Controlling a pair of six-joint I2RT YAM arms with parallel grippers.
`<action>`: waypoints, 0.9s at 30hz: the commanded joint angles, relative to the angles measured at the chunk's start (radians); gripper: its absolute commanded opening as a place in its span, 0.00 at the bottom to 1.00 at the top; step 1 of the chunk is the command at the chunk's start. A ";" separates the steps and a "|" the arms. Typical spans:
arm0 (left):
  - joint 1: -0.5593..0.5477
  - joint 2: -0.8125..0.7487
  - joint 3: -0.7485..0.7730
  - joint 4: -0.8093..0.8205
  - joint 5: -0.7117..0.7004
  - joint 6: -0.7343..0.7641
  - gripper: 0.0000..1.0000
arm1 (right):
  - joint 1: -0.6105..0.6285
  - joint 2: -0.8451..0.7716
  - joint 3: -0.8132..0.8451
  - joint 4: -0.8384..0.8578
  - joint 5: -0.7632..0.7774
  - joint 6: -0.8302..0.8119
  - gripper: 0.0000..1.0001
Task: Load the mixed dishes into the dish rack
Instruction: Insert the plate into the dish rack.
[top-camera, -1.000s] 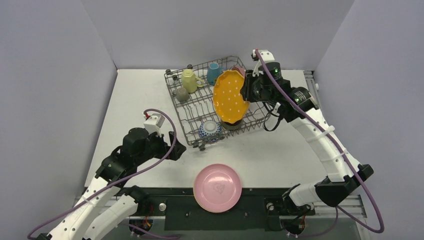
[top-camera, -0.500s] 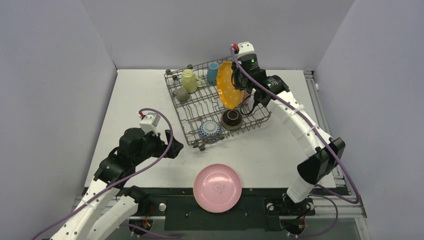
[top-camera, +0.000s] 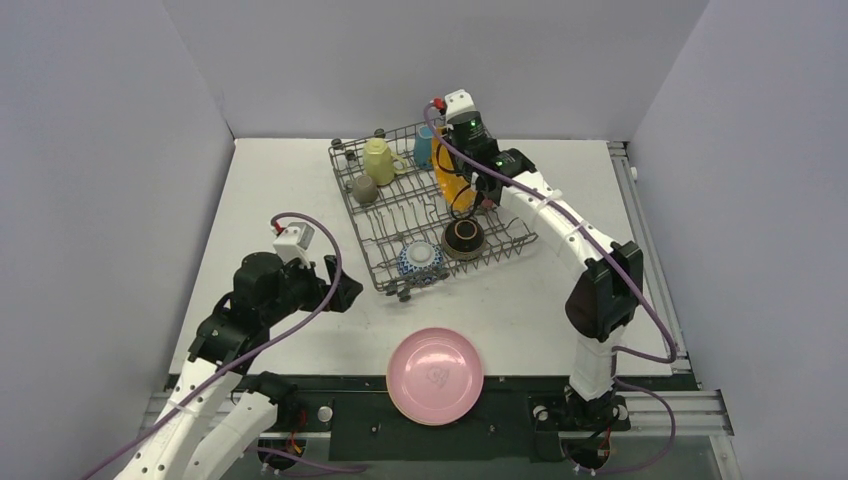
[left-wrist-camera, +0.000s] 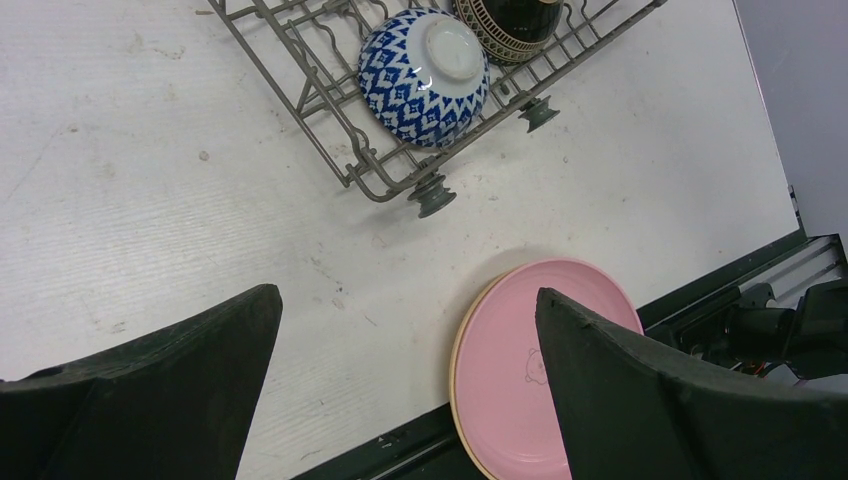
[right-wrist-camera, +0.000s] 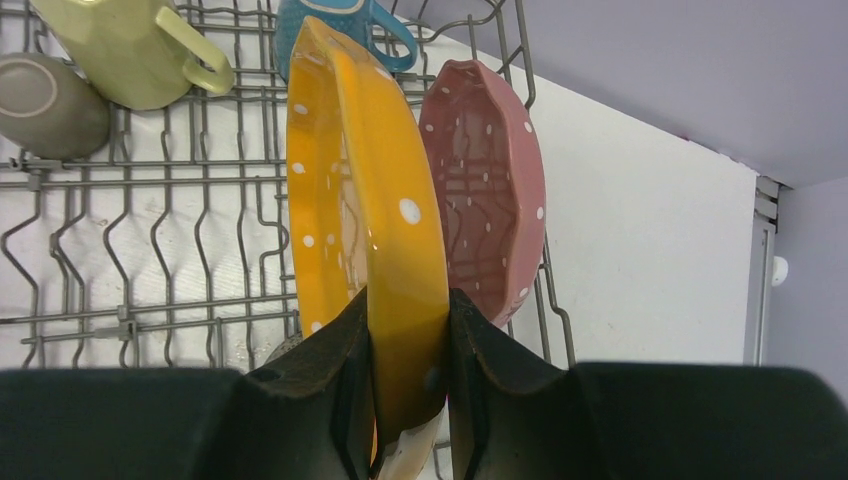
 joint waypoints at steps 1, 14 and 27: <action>0.031 0.003 0.004 0.063 0.046 0.020 0.96 | -0.004 -0.013 0.084 0.217 0.081 -0.070 0.00; 0.096 0.016 -0.002 0.083 0.102 0.025 0.96 | -0.011 0.094 0.105 0.277 0.133 -0.117 0.00; 0.154 0.034 -0.006 0.096 0.146 0.030 0.96 | -0.016 0.168 0.131 0.295 0.134 -0.121 0.00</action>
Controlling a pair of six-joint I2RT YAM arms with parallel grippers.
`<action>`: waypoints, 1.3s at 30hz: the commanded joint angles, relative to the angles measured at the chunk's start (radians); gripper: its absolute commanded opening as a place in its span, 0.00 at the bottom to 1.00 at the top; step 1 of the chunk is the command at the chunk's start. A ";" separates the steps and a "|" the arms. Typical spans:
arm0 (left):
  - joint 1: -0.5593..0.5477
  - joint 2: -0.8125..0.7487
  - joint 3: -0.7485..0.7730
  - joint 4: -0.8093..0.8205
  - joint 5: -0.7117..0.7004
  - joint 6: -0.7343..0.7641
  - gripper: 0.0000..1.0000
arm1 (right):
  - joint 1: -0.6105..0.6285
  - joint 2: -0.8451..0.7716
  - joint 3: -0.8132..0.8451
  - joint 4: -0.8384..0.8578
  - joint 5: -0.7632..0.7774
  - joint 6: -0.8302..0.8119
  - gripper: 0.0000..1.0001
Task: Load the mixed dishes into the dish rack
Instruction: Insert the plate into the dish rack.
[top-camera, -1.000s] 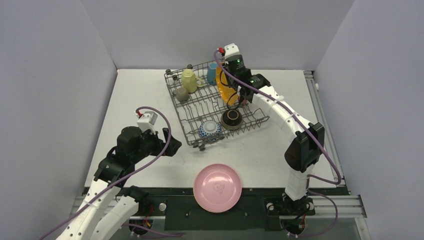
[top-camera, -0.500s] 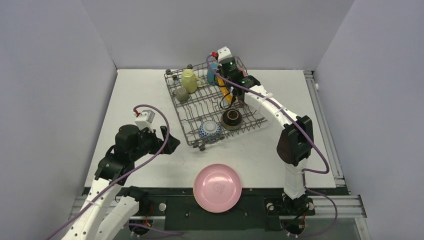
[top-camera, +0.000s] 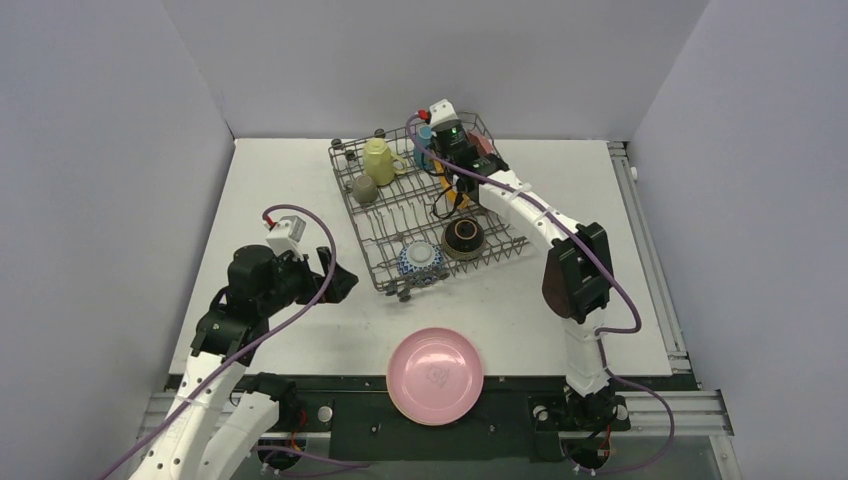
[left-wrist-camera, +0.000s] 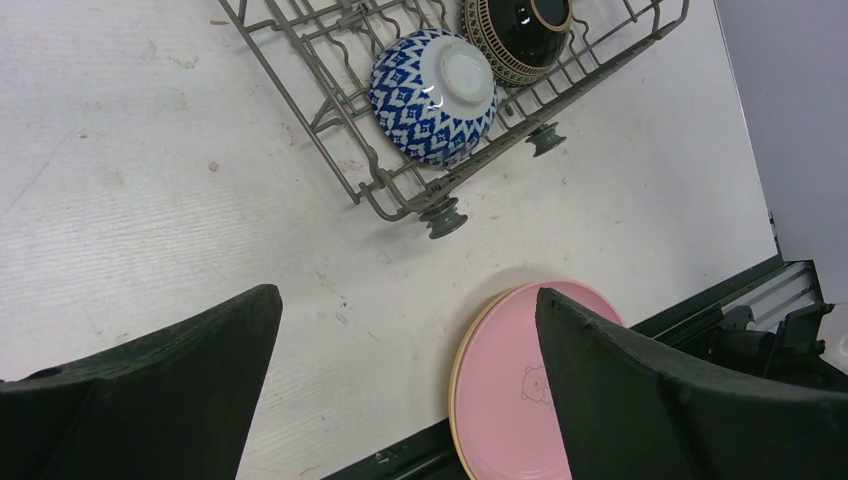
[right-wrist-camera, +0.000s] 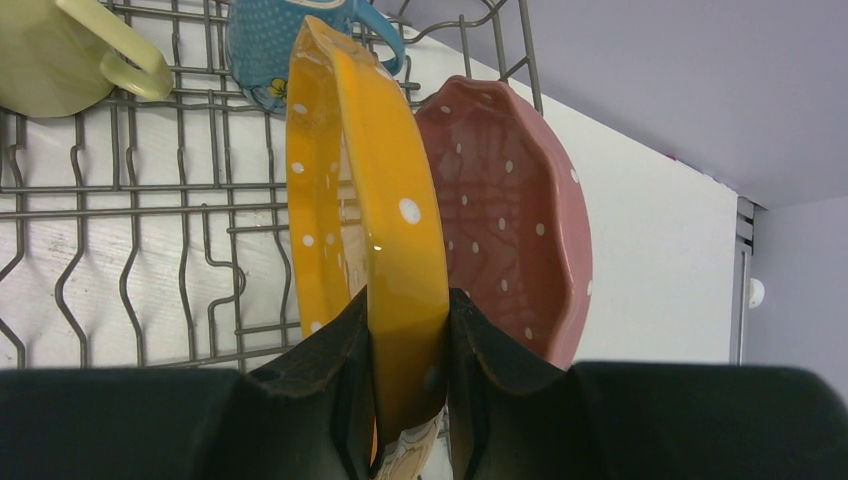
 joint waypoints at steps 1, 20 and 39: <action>0.018 0.002 0.003 0.055 0.035 0.022 0.96 | -0.007 -0.016 0.088 0.163 0.054 -0.019 0.00; 0.056 0.014 0.000 0.064 0.064 0.025 0.96 | -0.008 0.053 0.057 0.163 0.053 0.006 0.00; 0.068 0.014 -0.001 0.060 0.063 0.025 0.96 | 0.042 0.058 -0.006 0.128 0.161 0.096 0.00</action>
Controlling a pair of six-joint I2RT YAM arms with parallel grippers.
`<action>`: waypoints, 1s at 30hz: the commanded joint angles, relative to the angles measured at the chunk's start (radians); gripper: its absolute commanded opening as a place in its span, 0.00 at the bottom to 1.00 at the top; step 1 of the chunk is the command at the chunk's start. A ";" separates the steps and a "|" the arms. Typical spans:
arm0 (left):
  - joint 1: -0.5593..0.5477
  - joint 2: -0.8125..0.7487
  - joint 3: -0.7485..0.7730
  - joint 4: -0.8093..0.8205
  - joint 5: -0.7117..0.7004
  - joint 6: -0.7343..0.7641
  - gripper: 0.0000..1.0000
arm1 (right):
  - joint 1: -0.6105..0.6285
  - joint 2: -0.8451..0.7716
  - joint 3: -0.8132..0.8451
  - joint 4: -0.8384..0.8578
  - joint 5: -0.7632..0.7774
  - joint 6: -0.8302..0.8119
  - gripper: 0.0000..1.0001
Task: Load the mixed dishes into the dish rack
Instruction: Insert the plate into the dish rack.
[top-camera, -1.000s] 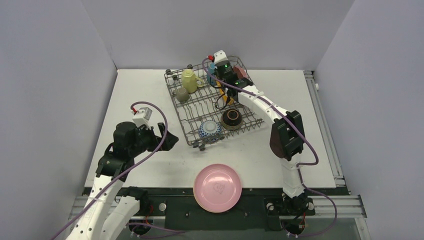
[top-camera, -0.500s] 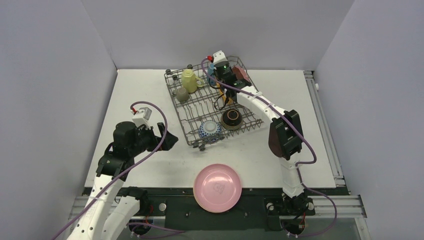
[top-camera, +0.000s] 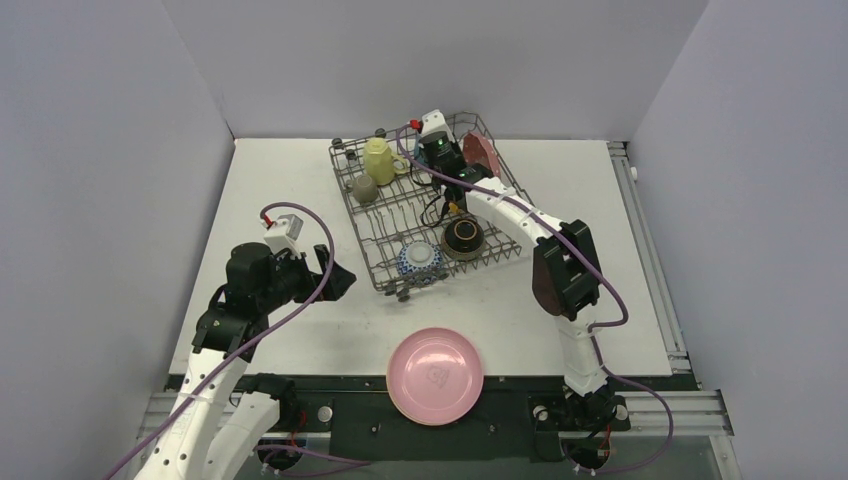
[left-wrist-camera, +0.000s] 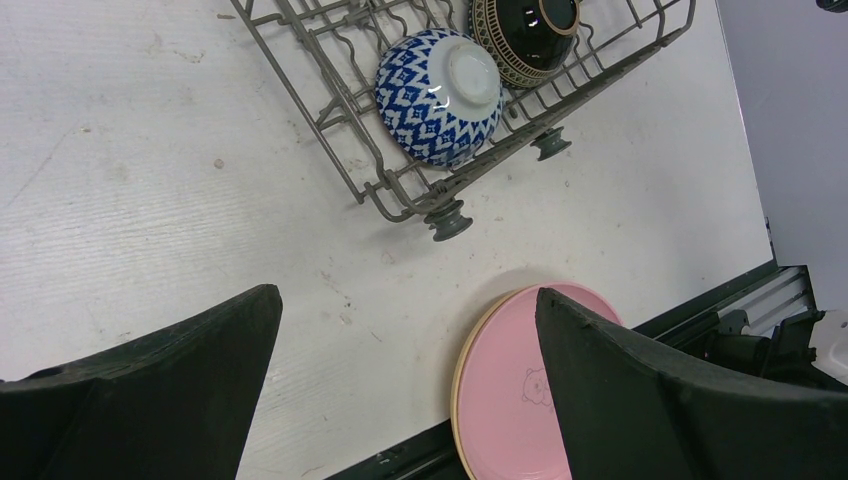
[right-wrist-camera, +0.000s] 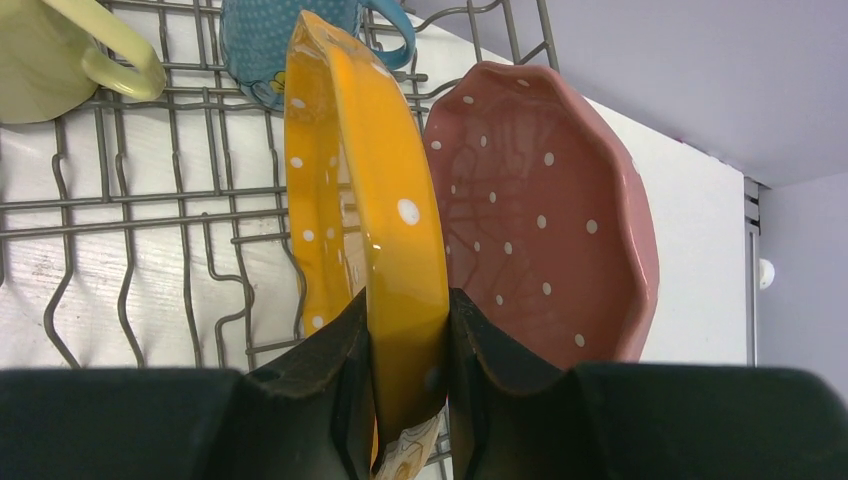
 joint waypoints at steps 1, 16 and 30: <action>0.010 -0.006 0.007 0.053 0.012 0.018 0.96 | 0.005 -0.014 0.003 0.065 0.068 0.070 0.00; 0.009 -0.004 0.006 0.054 0.014 0.018 0.96 | -0.002 0.012 0.016 0.043 0.073 0.132 0.23; 0.010 0.002 0.006 0.053 0.016 0.018 0.96 | 0.001 -0.030 0.048 0.020 0.073 0.159 0.51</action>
